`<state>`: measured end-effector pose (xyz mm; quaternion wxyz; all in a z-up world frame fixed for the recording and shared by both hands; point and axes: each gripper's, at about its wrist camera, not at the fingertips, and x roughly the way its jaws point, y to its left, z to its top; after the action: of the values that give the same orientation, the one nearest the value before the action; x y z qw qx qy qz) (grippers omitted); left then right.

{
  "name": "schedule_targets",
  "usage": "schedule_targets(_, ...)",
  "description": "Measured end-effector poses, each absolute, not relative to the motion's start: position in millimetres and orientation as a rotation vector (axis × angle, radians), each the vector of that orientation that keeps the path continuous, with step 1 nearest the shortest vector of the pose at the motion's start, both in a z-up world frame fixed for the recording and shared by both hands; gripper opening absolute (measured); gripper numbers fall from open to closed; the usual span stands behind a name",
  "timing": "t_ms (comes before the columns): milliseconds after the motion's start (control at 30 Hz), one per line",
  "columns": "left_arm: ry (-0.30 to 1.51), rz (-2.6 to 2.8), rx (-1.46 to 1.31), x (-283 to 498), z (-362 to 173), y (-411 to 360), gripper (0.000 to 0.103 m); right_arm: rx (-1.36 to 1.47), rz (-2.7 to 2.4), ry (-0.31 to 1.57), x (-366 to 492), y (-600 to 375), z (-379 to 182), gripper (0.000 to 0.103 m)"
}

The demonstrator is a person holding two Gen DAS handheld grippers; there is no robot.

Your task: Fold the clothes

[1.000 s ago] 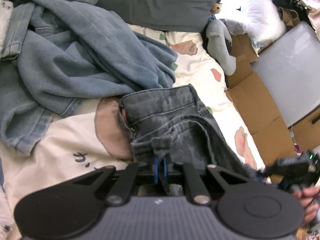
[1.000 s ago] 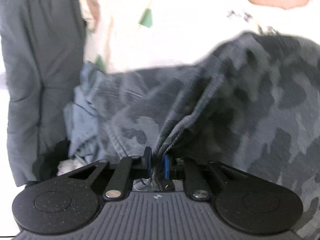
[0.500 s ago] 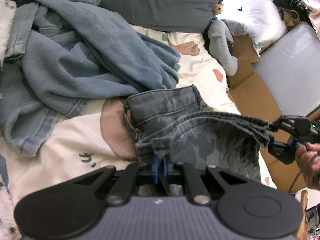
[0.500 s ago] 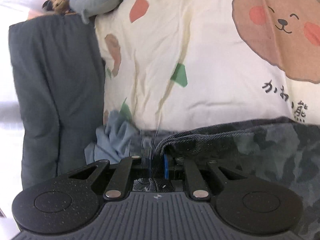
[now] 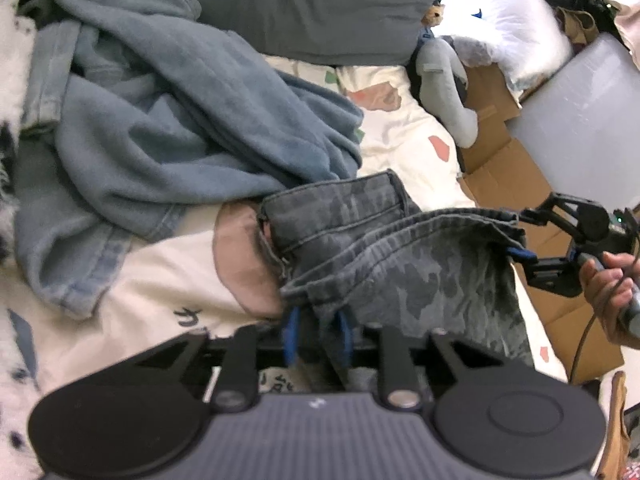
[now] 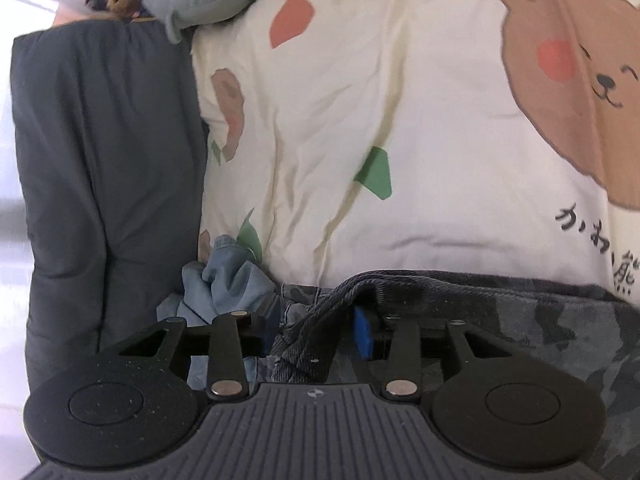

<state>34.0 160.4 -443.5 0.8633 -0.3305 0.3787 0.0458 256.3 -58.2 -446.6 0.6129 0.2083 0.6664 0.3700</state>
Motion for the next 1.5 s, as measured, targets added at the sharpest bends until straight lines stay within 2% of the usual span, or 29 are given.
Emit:
schedule_targets(67,0.793,0.091,-0.688,33.2,-442.3,161.1,0.029,0.488,0.87,1.537,259.1,-59.5,-445.1,0.049)
schedule_targets(133,0.799,0.094,-0.68,33.7,-443.5,160.6,0.042,0.554,0.882,1.536,263.5,-64.1,-443.3,0.058)
schedule_targets(200,0.805,0.092,-0.672,35.0,-446.4,159.2,0.046,0.651,0.889,1.532,268.4,-70.2,-441.9,0.064)
schedule_targets(300,0.823,0.087,-0.678,38.8,-452.9,157.3,0.048,0.631,0.91,1.502,275.0,-68.4,-435.4,0.064)
schedule_targets(400,0.826,0.083,-0.692,41.9,-458.1,156.9,0.058,0.496,0.944,1.458,278.3,-59.7,-430.4,0.064)
schedule_targets(533,0.823,0.074,-0.707,46.0,-465.6,156.4,0.061,0.294,0.992,1.391,280.3,-45.8,-428.1,0.066)
schedule_targets(967,0.805,0.055,-0.788,54.1,-485.8,160.4,0.06,-0.31,1.145,1.208,268.3,21.7,-463.9,0.064)
schedule_targets(1233,0.752,0.044,-0.848,53.5,-490.3,162.7,0.044,-0.504,1.217,1.177,259.7,44.8,-483.4,0.063)
schedule_targets(1500,0.744,0.086,-0.83,48.0,-479.7,155.3,0.035,-0.73,1.324,1.085,241.4,67.2,-494.5,0.065)
